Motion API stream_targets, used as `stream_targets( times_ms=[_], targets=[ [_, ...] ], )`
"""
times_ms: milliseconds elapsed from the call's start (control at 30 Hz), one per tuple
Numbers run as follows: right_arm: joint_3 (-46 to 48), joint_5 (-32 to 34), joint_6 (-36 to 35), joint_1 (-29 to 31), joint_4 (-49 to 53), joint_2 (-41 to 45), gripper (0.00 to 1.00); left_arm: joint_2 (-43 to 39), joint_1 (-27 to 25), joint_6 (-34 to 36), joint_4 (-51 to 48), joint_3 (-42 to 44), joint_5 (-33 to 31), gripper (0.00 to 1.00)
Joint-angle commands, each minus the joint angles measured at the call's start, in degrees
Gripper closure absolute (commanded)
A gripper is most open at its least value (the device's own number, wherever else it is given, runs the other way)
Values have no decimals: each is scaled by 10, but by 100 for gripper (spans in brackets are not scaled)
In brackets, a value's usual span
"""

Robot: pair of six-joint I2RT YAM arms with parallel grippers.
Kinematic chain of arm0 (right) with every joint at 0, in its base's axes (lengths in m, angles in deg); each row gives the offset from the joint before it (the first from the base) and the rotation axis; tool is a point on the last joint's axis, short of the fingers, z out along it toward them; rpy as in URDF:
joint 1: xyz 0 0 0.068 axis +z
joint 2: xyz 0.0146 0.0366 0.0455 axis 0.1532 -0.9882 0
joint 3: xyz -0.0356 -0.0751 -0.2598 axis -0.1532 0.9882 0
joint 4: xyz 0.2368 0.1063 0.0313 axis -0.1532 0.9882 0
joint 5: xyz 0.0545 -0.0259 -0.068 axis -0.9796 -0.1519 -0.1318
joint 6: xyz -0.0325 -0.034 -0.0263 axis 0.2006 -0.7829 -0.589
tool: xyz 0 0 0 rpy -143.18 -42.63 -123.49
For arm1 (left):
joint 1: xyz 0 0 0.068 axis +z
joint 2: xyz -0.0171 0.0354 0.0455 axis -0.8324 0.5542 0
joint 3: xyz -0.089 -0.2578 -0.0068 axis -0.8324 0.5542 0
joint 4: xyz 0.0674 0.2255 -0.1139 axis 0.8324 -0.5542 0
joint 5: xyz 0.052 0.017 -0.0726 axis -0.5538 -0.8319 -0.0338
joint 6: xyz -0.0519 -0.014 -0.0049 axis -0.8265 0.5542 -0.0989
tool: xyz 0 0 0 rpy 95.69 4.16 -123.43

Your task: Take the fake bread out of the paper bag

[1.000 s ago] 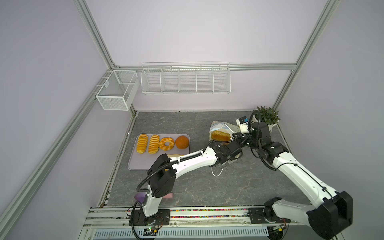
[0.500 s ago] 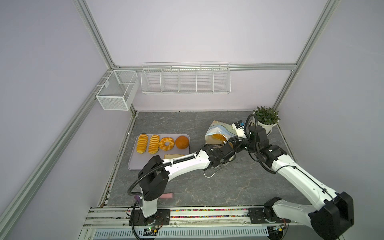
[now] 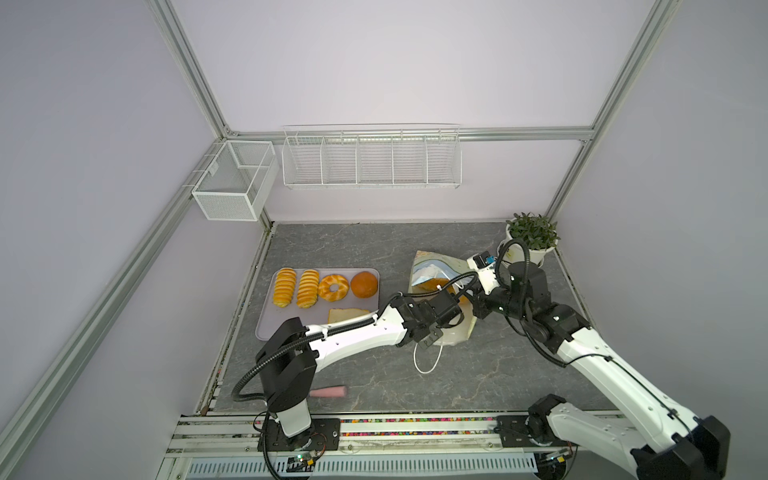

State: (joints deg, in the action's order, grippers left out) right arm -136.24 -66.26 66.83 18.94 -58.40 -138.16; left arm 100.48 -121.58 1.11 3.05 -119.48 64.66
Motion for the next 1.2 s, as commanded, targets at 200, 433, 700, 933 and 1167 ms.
stream_targets(
  times_ms=[200,433,700,933,1167],
  targets=[
    [13,-22,-21,4,1,24,93,-10,-10,2,19,-2,-13,61],
    [13,-21,-19,4,1,17,93,-24,-16,8,28,12,-28,60],
    [9,-3,-18,2,7,9,93,-28,-34,21,24,15,-42,60],
    [6,-3,-19,2,6,3,93,-46,-37,20,26,31,-48,60],
    [7,-6,-18,1,4,3,93,-45,-38,25,27,34,-46,60]
  ],
)
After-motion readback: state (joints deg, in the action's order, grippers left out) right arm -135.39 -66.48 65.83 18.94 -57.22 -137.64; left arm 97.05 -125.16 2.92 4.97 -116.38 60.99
